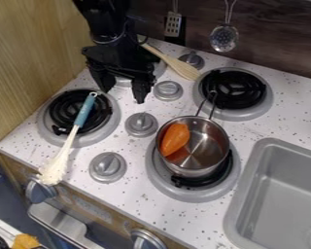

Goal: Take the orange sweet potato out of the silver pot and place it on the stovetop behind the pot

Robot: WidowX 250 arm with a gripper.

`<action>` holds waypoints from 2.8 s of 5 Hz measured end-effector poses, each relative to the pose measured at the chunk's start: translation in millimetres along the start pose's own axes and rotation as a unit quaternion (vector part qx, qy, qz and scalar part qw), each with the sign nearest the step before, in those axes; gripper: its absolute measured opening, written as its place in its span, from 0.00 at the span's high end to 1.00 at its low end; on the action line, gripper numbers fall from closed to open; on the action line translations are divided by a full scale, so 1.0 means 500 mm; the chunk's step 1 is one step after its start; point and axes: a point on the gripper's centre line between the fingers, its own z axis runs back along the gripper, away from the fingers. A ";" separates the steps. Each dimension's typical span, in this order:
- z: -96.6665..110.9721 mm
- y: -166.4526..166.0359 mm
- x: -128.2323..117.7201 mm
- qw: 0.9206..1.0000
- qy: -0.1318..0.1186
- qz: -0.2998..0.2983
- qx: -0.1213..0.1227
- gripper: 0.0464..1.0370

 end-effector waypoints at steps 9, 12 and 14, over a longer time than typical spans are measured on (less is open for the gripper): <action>-0.045 -0.221 0.013 1.000 -0.001 -0.001 -0.013 0.04; -0.051 -0.214 -0.009 1.000 0.022 -0.010 0.005 0.04; -0.066 -0.198 -0.044 0.999 0.034 -0.001 -0.008 0.04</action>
